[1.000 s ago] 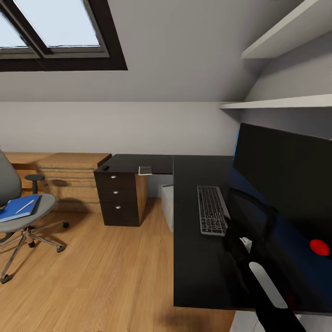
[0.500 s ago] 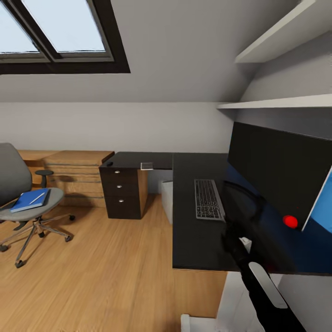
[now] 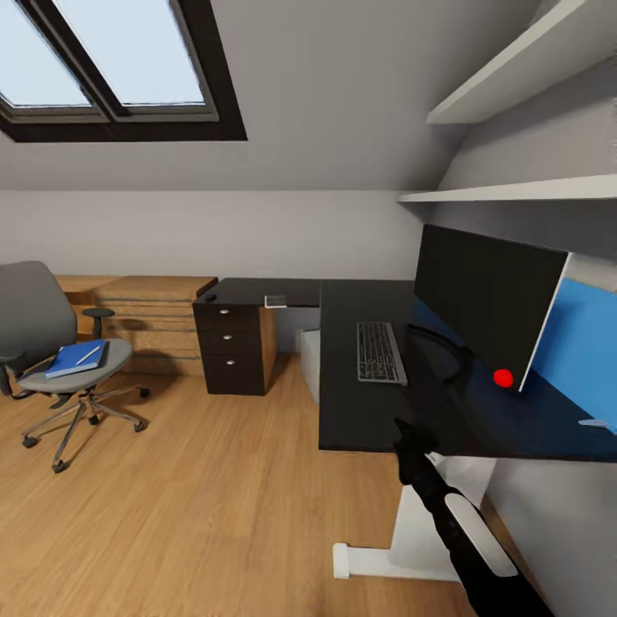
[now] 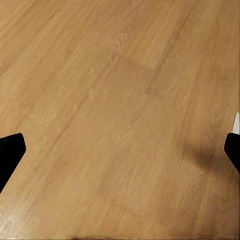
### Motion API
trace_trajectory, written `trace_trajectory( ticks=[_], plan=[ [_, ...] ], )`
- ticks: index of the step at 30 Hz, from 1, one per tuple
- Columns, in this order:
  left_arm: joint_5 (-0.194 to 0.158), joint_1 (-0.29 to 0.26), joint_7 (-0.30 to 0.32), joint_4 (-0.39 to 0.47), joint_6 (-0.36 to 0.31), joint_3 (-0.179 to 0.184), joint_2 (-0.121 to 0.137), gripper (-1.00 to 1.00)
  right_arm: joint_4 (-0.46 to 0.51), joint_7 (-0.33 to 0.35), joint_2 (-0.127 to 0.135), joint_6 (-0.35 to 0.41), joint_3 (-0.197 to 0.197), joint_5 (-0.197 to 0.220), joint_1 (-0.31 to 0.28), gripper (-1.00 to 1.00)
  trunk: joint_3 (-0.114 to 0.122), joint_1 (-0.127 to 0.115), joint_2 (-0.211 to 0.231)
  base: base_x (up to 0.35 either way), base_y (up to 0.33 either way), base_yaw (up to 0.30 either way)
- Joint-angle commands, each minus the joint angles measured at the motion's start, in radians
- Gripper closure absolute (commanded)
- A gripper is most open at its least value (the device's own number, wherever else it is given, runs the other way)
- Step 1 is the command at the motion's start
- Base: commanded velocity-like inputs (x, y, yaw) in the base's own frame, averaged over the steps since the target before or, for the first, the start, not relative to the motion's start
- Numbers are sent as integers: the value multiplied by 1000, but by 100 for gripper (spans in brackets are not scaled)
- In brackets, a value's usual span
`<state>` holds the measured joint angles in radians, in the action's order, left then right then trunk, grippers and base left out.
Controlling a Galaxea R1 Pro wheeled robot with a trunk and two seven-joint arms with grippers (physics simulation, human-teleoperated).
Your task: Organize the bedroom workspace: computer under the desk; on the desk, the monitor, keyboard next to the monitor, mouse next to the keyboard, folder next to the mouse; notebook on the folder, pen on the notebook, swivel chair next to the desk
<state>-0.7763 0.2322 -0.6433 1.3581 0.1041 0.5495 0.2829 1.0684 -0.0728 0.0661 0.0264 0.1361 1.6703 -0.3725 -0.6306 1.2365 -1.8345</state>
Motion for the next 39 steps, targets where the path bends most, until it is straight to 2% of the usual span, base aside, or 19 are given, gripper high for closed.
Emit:
trace_trajectory(
  ticks=[1,5,9,14,17,18,20,22,24,25,26,27,28,29,30,32,35,39],
  plan=[
    [-11,-1,-3,1,9,3,1,-100,1,-19,1,0,4,4,0,-100,-1,-1,-1,-334,0,0],
    [-11,-1,-4,1,9,3,1,-100,1,-52,0,0,10,-11,0,-100,-1,-1,-1,-334,0,0],
    [-11,-1,-4,1,9,3,1,-100,-1,-75,-2,-2,15,-46,0,-100,-1,-1,-1,-334,0,0],
    [-11,-1,-5,-4,9,3,0,-100,-30,-91,-36,-7,17,-96,-1,-100,-1,-1,-1,-279,0,0],
    [-11,-1,-5,-10,9,3,0,-100,-49,-94,-57,-21,17,-145,-2,-100,-1,-1,-1,-108,0,0],
    [-11,-1,-5,-11,9,4,0,-100,-56,-98,-65,-29,17,-177,-5,-100,-1,-1,-1,-55,0,0],
    [-11,-1,-6,-12,9,4,0,-100,-64,-107,-76,-38,17,-213,-8,-100,-1,-1,-1,-39,0,0],
    [-11,-1,-6,-14,9,4,-1,-100,-78,-145,-100,-47,17,-298,-13,-100,5,-8,13,-18,0,0],
    [-11,-1,-6,-14,9,4,-1,-100,-83,-170,-110,-51,17,-345,-16,-100,12,-16,27,-10,0,0],
    [-11,-1,-6,-14,9,4,-1,-100,-87,-193,-119,-58,17,-396,-18,-100,15,-20,34,-6,0,0],
    [-11,-1,-6,-15,9,4,-1,-100,-89,-204,-123,-63,17,-422,-19,-100,18,-24,41,-5,0,0],
    [-11,-1,-6,-15,9,4,-1,-100,-96,-222,-130,-81,17,-476,-20,-100,21,-27,48,-3,0,0],
    [-11,-1,-6,-15,9,4,-1,-100,-101,-230,-133,-93,17,-504,-20,-100,24,-31,55,-2,0,0],
    [-11,-1,-6,-15,9,4,-1,-100,-114,-240,-139,-119,17,-560,-21,-100,27,-35,62,-2,0,0],
    [-11,-1,-6,-16,9,4,-1,-100,-121,-244,-141,-132,17,-587,-21,-100,30,-39,69,-1,0,0],
    [-11,-1,-6,-20,9,2,0,-100,-146,-254,-151,-169,18,-668,-22,-100,37,-47,83,0,0,0],
    [-11,-1,-5,-27,8,-9,0,-100,-171,-257,-166,-187,18,-706,-23,-100,46,-58,104,0,0,0],
    [-11,-1,-4,-31,8,-28,-1,-100,-280,-260,-171,-192,44,-754,-22,-100,59,-73,132,0,0,0]
  ],
)
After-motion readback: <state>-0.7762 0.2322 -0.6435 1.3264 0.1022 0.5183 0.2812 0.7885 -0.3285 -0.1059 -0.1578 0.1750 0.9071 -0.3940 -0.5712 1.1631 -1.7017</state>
